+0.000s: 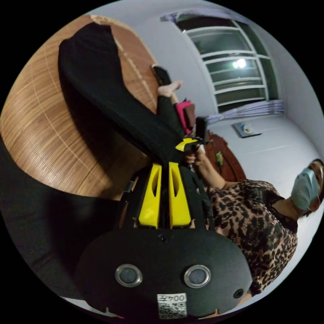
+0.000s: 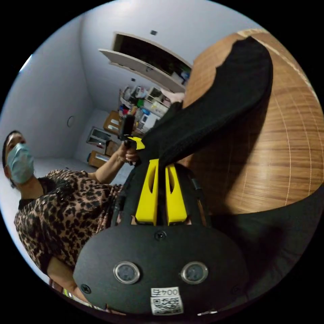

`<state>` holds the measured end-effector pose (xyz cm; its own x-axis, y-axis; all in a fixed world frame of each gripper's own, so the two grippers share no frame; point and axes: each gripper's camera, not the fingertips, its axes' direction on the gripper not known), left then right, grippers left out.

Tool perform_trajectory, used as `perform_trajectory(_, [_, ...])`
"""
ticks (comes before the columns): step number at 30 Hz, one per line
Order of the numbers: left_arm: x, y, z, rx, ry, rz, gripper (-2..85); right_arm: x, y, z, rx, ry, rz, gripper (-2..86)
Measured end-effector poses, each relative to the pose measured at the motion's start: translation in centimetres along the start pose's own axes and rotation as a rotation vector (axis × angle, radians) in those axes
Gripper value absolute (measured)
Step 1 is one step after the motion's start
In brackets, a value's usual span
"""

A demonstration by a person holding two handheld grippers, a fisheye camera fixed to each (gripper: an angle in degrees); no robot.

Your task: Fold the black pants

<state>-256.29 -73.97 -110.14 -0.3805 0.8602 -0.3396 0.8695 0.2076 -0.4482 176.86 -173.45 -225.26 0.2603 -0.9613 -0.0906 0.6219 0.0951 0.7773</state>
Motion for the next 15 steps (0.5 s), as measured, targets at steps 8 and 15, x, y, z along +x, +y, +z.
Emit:
perform_trajectory(8, [8.1,6.7,-1.5,-0.008,0.062,0.095,3.6,-7.9,3.4,-2.9,-0.019,-0.063,-0.188,4.2])
perform_trajectory(15, [10.6,11.2,-1.7,-0.049,0.142,0.008,3.9,-11.6,6.7,-2.9,-0.054,-0.133,-0.201,4.3])
